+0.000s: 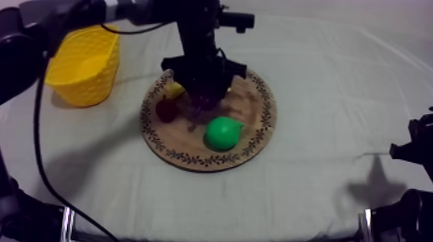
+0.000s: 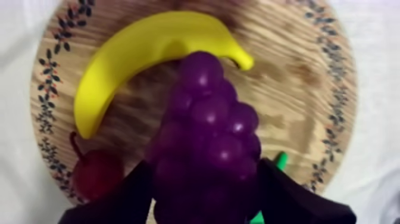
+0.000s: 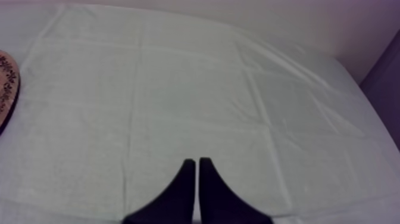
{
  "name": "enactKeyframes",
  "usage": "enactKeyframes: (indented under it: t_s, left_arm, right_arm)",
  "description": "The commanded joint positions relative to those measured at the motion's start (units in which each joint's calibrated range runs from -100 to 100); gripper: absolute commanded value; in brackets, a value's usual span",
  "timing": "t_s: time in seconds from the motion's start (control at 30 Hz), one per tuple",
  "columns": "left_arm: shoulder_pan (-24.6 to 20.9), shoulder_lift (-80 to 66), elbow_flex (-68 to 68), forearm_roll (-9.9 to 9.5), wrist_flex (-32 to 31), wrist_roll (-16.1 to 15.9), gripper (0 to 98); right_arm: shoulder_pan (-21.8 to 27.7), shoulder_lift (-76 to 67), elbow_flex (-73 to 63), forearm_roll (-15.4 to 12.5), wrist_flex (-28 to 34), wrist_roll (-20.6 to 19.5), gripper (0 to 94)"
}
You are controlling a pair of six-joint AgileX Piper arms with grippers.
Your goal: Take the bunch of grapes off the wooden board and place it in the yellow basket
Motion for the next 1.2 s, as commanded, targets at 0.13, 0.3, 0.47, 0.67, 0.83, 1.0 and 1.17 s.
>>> enactKeyframes:
  t_s: [0.13, 0.3, 0.47, 0.67, 0.83, 1.0, 1.17]
  left_arm:
    - [0.3, -7.1, -0.4, -0.08, 2.2, -0.6, 44.0]
    - [0.7, -11.3, -0.8, -0.09, 4.1, -0.8, 44.4]
    - [0.9, -15.4, -0.7, -0.16, 5.3, -1.1, 44.7]
    - [-0.8, -18.6, 0.6, -0.77, 6.0, -2.4, 45.0]
    - [-4.9, -19.7, 1.8, -1.38, 6.2, -4.2, 45.4]
    - [-10.2, -20.8, 3.6, -2.12, 6.4, -5.9, 45.3]
    - [-16.2, -21.6, 5.1, -3.01, 6.6, -7.4, 45.2]
  right_arm:
    - [0.0, 0.0, 0.0, 0.0, 0.0, 0.0, 0.3]
    - [0.0, 0.0, 0.0, 0.0, 0.0, 0.0, 0.3]
    - [0.0, 0.0, 0.0, 0.0, 0.0, 0.0, 0.3]
    - [0.0, 0.0, 0.0, 0.0, 0.0, 0.0, 0.3]
    - [0.0, 0.0, 0.0, 0.0, 0.0, 0.0, 0.3]
    - [0.0, 0.0, 0.0, 0.0, 0.0, 0.0, 0.3]
    - [0.0, 0.0, 0.0, 0.0, 0.0, 0.0, 0.3]
